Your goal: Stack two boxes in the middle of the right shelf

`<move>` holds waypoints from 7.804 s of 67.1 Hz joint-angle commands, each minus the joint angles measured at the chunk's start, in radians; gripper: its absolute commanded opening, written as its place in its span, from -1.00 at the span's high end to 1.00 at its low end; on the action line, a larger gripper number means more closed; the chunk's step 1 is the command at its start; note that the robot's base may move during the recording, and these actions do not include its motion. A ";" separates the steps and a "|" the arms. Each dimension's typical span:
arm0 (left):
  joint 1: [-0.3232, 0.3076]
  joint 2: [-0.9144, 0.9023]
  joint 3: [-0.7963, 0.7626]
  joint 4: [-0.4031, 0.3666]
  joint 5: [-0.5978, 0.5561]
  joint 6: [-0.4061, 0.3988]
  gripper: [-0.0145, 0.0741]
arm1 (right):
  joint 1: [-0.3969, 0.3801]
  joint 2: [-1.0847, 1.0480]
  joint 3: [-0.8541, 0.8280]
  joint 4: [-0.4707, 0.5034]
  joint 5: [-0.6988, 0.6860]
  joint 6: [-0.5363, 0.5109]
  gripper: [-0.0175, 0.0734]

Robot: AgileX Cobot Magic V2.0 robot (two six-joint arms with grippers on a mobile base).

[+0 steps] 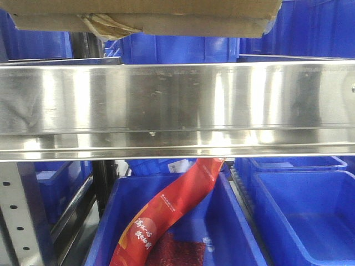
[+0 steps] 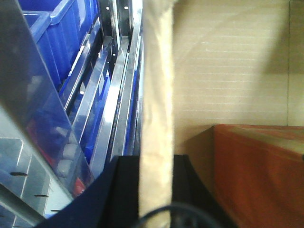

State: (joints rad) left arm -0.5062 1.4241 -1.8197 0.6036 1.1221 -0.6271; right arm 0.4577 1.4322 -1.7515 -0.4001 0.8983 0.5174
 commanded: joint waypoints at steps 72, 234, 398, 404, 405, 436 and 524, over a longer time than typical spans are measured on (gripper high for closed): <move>0.023 0.143 -0.011 -0.225 0.099 0.078 0.92 | -0.008 0.115 -0.018 0.026 0.147 0.017 0.68; -0.045 -1.160 1.230 -0.101 -0.670 0.074 0.92 | -0.008 -1.005 1.186 0.049 -0.531 -0.023 0.98; -0.045 -1.231 1.230 -0.093 -0.670 0.074 0.92 | -0.544 -1.432 1.752 0.423 -0.898 -0.512 0.98; -0.045 -1.231 1.234 -0.044 -0.656 0.074 0.92 | -0.544 -1.432 1.752 0.423 -0.898 -0.512 0.98; -0.045 -1.231 1.236 -0.029 -0.656 0.074 0.92 | -0.544 -1.432 1.752 0.423 -0.898 -0.512 0.98; 0.251 -1.424 1.634 -0.309 -0.769 0.317 0.92 | -0.544 -1.432 1.752 0.423 -0.906 -0.512 0.98; 0.488 -1.424 1.820 -0.537 -1.117 0.526 0.92 | -0.544 -1.432 1.752 0.423 -0.906 -0.512 0.98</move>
State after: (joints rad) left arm -0.0213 0.0042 0.0027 0.0644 0.0177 -0.1043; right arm -0.0794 0.0025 0.0004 0.0227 0.0144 0.0087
